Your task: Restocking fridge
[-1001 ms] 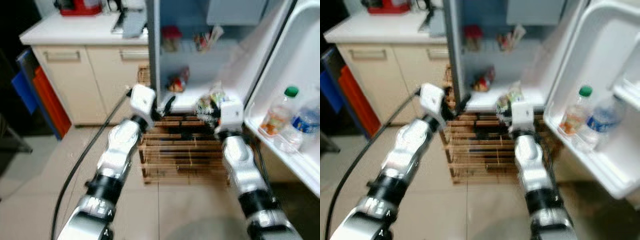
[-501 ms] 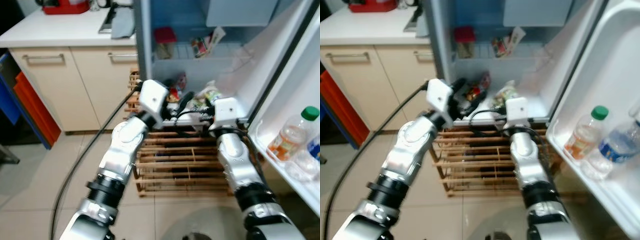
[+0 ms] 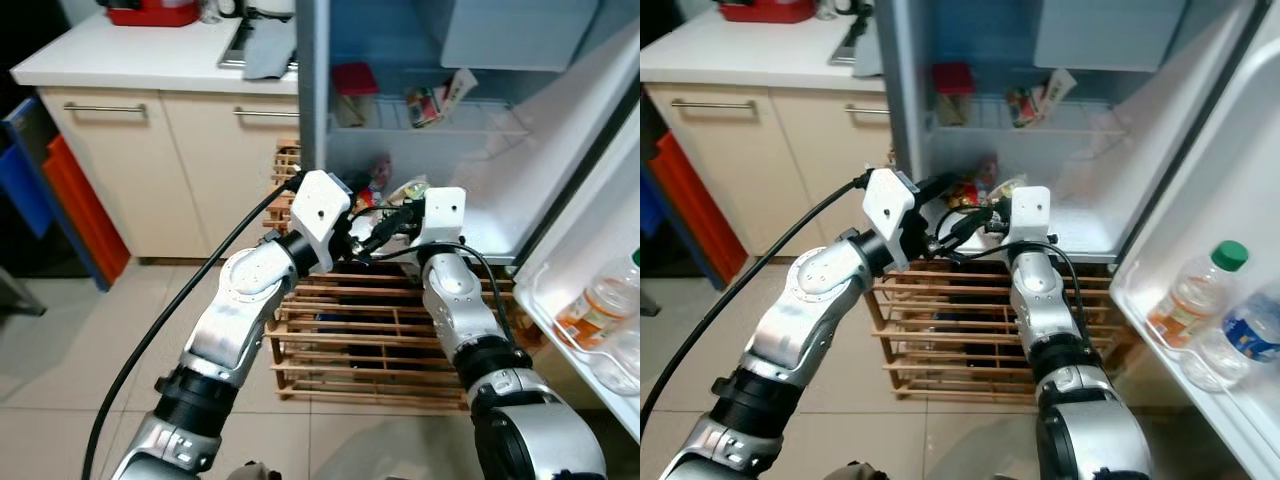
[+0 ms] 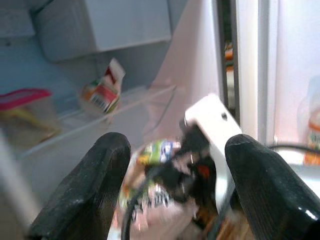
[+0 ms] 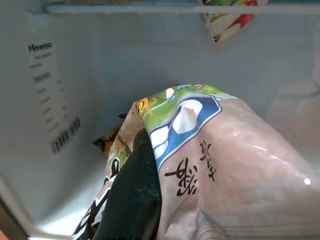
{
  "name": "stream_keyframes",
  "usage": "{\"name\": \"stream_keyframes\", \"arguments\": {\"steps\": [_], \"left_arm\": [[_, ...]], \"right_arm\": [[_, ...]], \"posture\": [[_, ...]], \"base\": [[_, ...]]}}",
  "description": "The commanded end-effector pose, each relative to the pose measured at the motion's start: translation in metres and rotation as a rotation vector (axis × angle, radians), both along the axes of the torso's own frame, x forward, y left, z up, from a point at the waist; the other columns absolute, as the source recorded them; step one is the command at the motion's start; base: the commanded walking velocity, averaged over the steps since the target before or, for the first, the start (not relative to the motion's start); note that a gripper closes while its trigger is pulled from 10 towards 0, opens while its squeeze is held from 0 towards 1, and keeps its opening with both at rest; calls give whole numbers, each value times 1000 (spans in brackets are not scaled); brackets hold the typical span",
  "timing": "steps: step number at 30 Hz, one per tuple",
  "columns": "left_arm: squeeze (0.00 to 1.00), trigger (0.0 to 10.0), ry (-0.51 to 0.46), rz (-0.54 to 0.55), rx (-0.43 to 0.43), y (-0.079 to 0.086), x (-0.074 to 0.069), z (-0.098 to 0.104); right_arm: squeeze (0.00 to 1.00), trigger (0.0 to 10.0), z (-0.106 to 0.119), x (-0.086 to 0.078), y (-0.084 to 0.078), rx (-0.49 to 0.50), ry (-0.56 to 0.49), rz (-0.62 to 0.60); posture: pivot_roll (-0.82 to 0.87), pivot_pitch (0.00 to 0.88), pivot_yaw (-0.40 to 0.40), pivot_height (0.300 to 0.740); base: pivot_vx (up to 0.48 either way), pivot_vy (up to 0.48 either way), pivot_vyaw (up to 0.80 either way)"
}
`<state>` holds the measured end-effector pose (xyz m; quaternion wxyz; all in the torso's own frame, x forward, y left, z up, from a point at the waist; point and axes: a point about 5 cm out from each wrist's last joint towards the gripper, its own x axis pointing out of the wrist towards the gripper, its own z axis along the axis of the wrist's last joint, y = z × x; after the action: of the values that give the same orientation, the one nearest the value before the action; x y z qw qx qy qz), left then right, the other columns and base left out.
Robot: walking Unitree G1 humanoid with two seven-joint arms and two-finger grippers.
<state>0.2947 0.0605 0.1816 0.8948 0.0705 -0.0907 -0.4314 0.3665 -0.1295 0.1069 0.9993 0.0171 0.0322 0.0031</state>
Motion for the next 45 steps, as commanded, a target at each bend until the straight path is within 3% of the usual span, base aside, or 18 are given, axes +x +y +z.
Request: {"name": "stream_keyframes", "arguments": {"steps": [1, 6, 10, 14, 18, 21, 24, 28, 34, 35, 36, 37, 38, 39, 43, 44, 45], "left_arm": [[0, 10000, 91, -57, -2, 5, -11, -7], [0, 10000, 222, -94, -12, 23, -33, -17], [0, 10000, 328, -68, -55, 42, -55, -19], [0, 10000, 360, -50, -54, 47, -66, -21], [0, 10000, 423, -41, -56, 49, -89, -21], [0, 10000, 456, -39, -56, 48, -97, -23], [0, 10000, 477, -33, -63, 46, -106, -22], [0, 10000, 487, -5, -57, 45, -110, -23], [0, 10000, 504, 21, -66, 41, -122, -22], [0, 10000, 516, 27, -61, 39, -130, -23], [0, 10000, 521, 34, -59, 38, -132, -23], [0, 10000, 524, 37, -57, 38, -134, -24], [0, 10000, 526, 39, -57, 37, -135, -24], [0, 10000, 528, 43, -59, 36, -137, -24], [0, 10000, 531, 64, -61, 35, -140, -23], [0, 10000, 530, 77, -63, 35, -140, -23], [0, 10000, 530, 77, -63, 35, -140, -23]], "right_arm": [[0, 0, 7, 6, -4, 58, 1, -56], [0, 0, 8, 9, -2, 66, 20, -103], [0, 0, 9, 12, -4, 57, 51, -197], [0, 0, 11, 14, -3, 70, 58, -220], [0, 0, 21, 20, -2, 99, 47, -264], [0, 0, 29, 23, 1, 110, 45, -275], [0, 0, 36, 28, 2, 168, 57, -284], [0, 0, 36, 31, -4, 374, 126, -307], [0, 0, 42, 35, -15, 457, 149, -348], [1000, 0, 48, 37, -19, 447, 142, -354], [1000, 353, 52, 38, -20, 433, 133, -352], [1000, 8353, 56, 40, -21, 422, 125, -348], [1000, 8353, 58, 41, -21, 418, 119, -345], [1000, 10000, 61, 42, -22, 419, 112, -347], [1000, 10000, 77, 47, -23, 367, 69, -305], [1000, 10000, 88, 50, -23, 252, 30, -284], [1000, 10000, 88, 50, -23, 252, 30, -284]], "posture": [[55, 0, 5, 740], [86, 3, 0, 740], [121, 63, -3, 740], [149, 109, -3, 740], [172, 159, -8, 740], [180, 176, -10, 740], [196, 195, -17, 740], [208, 206, -26, 740], [244, 246, -38, 740], [261, 260, -41, 740], [261, 260, -41, 740], [265, 266, -43, 740], [268, 269, -44, 740], [274, 273, -47, 740], [280, 281, -55, 740], [280, 284, -58, 740], [280, 284, -58, 740]], "base": [[0, 0, 0], [0, 0, 0], [0, 0, 0], [0, 0, 0], [0, 0, 0], [0, 0, 0], [0, 0, 0], [0, 0, 0], [0, 0, 0], [0, 0, 0], [0, 0, 0], [0, 0, 0], [0, 0, 0], [0, 0, 0], [0, 0, 0], [0, 0, 0], [0, 0, 0]]}}
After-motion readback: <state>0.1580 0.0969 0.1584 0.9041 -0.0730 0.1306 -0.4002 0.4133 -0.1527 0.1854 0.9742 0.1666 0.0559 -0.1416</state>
